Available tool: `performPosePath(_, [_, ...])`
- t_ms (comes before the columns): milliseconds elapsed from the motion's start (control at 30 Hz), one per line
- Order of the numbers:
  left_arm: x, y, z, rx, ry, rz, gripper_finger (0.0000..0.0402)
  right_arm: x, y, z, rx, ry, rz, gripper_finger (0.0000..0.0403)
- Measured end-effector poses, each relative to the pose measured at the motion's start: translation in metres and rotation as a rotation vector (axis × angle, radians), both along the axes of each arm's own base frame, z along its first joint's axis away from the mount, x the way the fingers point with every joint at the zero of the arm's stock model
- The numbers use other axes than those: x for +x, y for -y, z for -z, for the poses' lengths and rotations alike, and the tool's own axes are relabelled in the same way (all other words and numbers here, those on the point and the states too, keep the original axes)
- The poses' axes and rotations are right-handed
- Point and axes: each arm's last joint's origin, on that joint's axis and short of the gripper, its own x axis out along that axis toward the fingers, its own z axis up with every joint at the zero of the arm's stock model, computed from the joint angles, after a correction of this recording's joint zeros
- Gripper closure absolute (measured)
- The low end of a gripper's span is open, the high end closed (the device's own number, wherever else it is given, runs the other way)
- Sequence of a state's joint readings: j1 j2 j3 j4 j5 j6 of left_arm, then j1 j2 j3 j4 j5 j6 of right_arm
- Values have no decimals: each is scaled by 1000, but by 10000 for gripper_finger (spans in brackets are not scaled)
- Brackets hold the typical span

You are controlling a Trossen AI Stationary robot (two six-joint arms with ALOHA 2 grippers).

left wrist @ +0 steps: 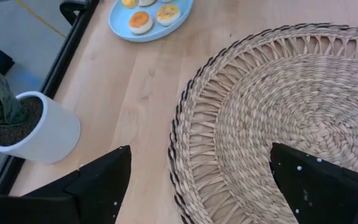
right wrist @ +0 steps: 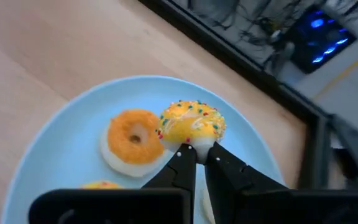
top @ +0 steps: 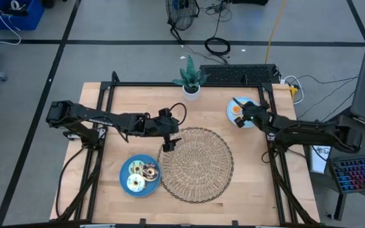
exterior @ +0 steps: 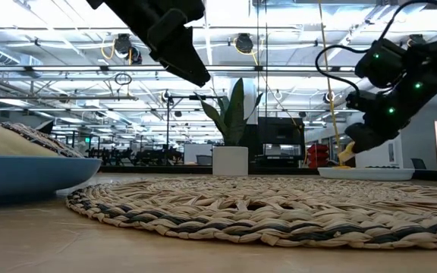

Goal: Pick & Place donuts
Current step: Put the small yellow donut on the light blue plate

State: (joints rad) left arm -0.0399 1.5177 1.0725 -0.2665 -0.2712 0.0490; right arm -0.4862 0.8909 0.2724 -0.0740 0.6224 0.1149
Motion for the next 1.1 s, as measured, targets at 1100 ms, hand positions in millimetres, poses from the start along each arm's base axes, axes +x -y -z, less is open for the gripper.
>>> performPosePath(1100, [0, 0, 0, -5, 2, -4, 25, -18, 22, 11, 100, 132, 5, 351])
